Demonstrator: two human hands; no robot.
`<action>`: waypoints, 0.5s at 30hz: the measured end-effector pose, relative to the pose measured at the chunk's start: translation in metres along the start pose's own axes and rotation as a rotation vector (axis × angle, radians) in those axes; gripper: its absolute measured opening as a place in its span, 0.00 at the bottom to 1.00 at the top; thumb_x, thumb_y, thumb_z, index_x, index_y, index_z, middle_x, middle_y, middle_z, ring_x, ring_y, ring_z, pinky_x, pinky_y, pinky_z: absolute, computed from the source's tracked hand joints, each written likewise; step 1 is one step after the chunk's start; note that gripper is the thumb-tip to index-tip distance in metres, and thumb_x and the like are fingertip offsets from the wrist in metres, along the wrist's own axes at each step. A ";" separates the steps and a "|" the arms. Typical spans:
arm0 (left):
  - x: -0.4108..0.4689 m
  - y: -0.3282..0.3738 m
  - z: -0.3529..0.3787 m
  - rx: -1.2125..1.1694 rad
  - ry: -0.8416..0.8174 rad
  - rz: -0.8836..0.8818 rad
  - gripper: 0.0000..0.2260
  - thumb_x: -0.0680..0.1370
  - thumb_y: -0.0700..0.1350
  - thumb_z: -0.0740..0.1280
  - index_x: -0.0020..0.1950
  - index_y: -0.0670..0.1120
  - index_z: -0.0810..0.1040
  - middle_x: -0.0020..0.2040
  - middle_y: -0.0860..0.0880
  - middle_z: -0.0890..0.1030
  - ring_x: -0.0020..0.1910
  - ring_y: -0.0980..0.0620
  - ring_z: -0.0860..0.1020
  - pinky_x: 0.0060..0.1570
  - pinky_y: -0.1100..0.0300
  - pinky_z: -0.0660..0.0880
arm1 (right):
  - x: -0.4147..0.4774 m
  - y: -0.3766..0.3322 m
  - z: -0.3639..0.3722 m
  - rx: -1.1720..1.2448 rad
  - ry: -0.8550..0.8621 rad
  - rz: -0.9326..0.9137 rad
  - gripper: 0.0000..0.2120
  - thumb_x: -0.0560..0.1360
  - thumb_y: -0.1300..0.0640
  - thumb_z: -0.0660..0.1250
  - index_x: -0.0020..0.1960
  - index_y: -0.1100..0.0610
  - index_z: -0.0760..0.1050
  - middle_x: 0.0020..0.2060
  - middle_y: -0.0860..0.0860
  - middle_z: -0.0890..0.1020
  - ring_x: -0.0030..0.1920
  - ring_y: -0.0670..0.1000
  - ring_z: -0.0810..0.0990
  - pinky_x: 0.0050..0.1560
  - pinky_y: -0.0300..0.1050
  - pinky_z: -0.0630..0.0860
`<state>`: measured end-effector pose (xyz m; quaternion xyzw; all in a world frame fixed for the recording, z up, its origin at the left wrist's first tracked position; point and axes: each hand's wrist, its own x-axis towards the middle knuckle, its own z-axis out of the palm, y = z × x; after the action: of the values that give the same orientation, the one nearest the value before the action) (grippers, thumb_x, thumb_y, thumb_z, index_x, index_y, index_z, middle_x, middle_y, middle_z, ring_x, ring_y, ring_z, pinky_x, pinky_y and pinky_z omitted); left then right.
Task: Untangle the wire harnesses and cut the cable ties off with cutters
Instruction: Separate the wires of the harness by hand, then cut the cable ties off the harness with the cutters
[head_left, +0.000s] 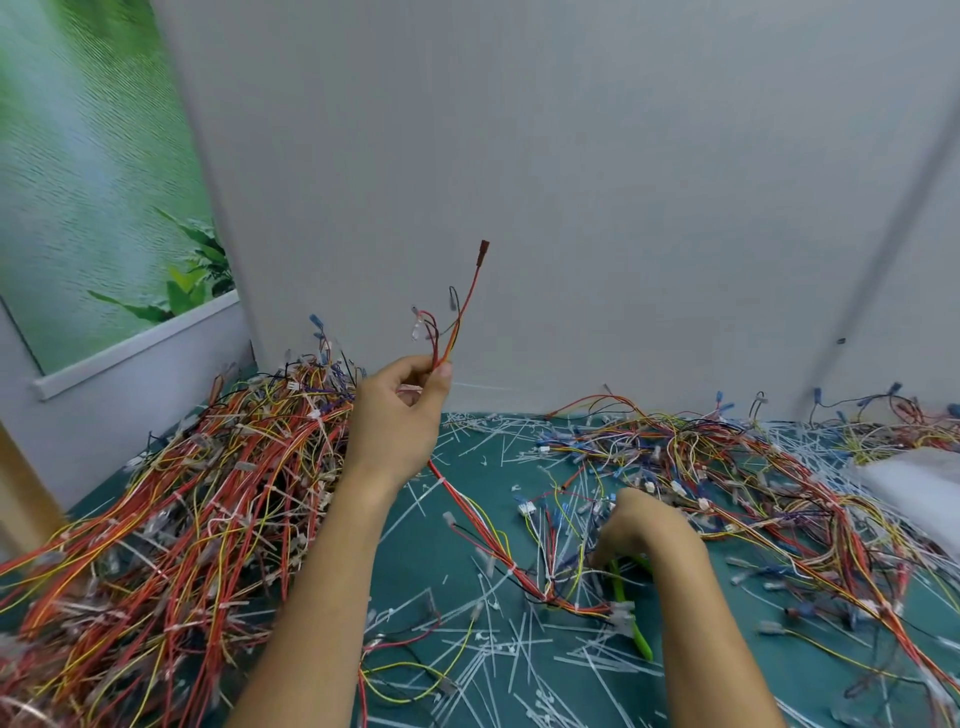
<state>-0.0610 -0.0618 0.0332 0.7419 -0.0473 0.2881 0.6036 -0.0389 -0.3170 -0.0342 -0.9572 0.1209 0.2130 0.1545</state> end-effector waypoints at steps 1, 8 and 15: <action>-0.001 0.001 0.001 -0.009 -0.005 -0.007 0.04 0.80 0.49 0.70 0.47 0.56 0.82 0.43 0.46 0.85 0.37 0.55 0.76 0.35 0.70 0.73 | 0.001 0.000 0.001 -0.002 0.002 0.005 0.29 0.70 0.51 0.81 0.61 0.60 0.70 0.60 0.56 0.78 0.62 0.59 0.79 0.62 0.53 0.78; -0.003 0.000 0.006 -0.026 -0.039 -0.043 0.06 0.80 0.51 0.70 0.53 0.52 0.84 0.45 0.52 0.85 0.35 0.62 0.78 0.39 0.72 0.75 | 0.008 -0.001 0.008 0.129 0.141 0.023 0.12 0.76 0.59 0.68 0.57 0.62 0.71 0.50 0.58 0.80 0.58 0.61 0.80 0.54 0.52 0.76; -0.005 0.005 0.007 -0.115 -0.067 -0.105 0.07 0.80 0.51 0.69 0.53 0.51 0.85 0.46 0.56 0.84 0.31 0.64 0.76 0.38 0.70 0.76 | 0.000 0.005 -0.003 0.242 0.243 -0.069 0.07 0.72 0.63 0.68 0.50 0.62 0.78 0.45 0.59 0.81 0.43 0.57 0.79 0.41 0.46 0.75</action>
<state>-0.0645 -0.0714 0.0347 0.7167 -0.0449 0.2275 0.6577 -0.0387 -0.3225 -0.0325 -0.9538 0.1304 0.0744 0.2601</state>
